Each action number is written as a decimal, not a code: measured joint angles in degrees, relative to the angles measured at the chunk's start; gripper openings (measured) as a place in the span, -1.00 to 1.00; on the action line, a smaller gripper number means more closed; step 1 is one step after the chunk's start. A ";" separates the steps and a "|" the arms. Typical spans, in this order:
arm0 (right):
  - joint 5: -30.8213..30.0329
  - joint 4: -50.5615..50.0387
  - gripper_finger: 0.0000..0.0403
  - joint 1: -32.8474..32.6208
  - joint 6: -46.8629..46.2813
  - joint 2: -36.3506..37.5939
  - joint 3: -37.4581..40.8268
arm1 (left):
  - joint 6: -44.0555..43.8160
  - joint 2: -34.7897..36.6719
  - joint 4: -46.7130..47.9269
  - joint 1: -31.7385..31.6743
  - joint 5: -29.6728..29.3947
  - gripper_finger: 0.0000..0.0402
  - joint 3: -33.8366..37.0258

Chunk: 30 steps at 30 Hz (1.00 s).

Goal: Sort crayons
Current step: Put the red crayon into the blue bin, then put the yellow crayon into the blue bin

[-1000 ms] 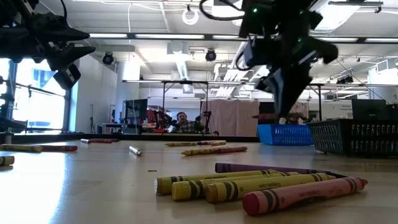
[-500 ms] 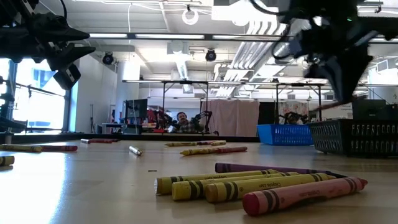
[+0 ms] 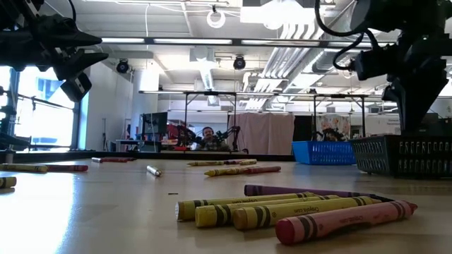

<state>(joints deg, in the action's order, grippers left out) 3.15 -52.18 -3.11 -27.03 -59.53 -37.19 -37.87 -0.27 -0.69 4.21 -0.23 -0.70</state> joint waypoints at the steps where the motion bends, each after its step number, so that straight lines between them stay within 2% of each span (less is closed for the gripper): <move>1: -0.01 0.14 -0.69 0.00 0.00 -0.04 -0.02 | 0.00 0.02 -0.01 0.01 0.01 -0.51 0.00; 5: 0.11 2.98 -0.59 0.00 0.02 -0.04 -0.13 | 0.00 0.00 0.00 0.00 0.02 -0.51 -0.01; 8: 0.21 12.67 -0.57 0.00 2.76 -0.29 -0.13 | 0.01 0.02 0.00 0.00 0.00 -0.51 0.00; 12: 0.41 31.51 -0.57 0.00 14.15 -2.92 -0.34 | 0.01 0.00 0.00 0.00 0.01 -0.51 -0.01; 16: 1.76 41.60 -0.57 0.59 25.33 -8.73 -0.35 | 0.01 0.01 0.00 0.02 0.00 -0.51 -0.01; 23: 1.86 49.22 -0.57 3.09 36.10 -21.37 -1.17 | 0.02 0.02 0.00 0.02 0.00 -0.51 -0.01; 30: 1.95 46.88 -0.57 5.15 37.78 -31.83 -12.61 | 0.00 0.00 0.00 0.00 0.00 -0.51 -0.01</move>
<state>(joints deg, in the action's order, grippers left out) 5.09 -5.30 2.04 10.76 -91.36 -49.80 -37.86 -0.27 -0.68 4.21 -0.23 -0.71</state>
